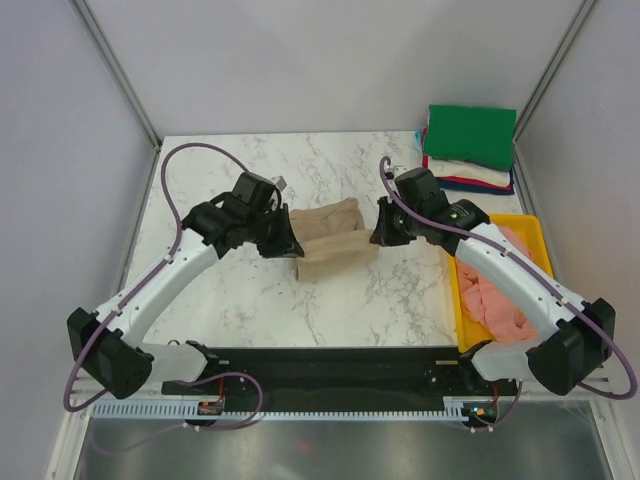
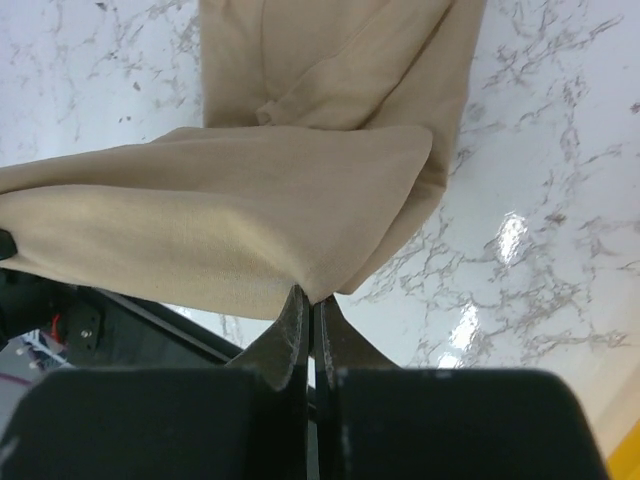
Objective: Fold and stack the t-shirts
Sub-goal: Fold the tshirt
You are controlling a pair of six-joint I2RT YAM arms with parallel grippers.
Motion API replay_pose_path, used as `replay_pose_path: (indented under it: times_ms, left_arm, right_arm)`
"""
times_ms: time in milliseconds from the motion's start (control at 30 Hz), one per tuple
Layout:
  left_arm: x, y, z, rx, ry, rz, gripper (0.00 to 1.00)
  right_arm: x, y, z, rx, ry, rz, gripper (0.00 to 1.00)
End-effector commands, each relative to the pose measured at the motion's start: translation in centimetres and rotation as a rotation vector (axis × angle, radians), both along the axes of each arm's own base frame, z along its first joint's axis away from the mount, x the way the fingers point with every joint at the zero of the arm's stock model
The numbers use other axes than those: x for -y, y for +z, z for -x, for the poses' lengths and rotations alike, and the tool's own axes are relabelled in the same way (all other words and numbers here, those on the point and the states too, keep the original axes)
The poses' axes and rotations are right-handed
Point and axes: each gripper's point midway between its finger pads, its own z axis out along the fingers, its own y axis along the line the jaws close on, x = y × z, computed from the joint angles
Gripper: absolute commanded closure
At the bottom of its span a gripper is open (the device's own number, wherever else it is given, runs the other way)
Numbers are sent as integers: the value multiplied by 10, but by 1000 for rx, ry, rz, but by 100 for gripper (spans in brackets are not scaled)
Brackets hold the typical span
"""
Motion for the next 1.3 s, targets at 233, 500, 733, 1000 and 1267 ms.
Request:
replay_pose_path:
  times_ms: [233, 500, 733, 1000, 1267]
  left_arm:
    - [-20, -6, -50, -36, 18, 36, 98]
    - [-42, -30, -114, -110, 75, 91, 98]
    - [-45, -97, -200, -258, 166, 73, 97]
    - [-74, -136, -227, -313, 206, -93, 34]
    - [-103, -75, -218, -37, 263, -422, 23]
  right_arm:
    - [7, 2, -57, 32, -8, 103, 100]
    - [-10, -33, -125, -42, 24, 123, 100]
    - [-31, -66, -213, -63, -37, 95, 91]
    - [-5, -76, -240, -30, -84, 154, 17]
    - [-2, -106, -164, -67, -97, -18, 17]
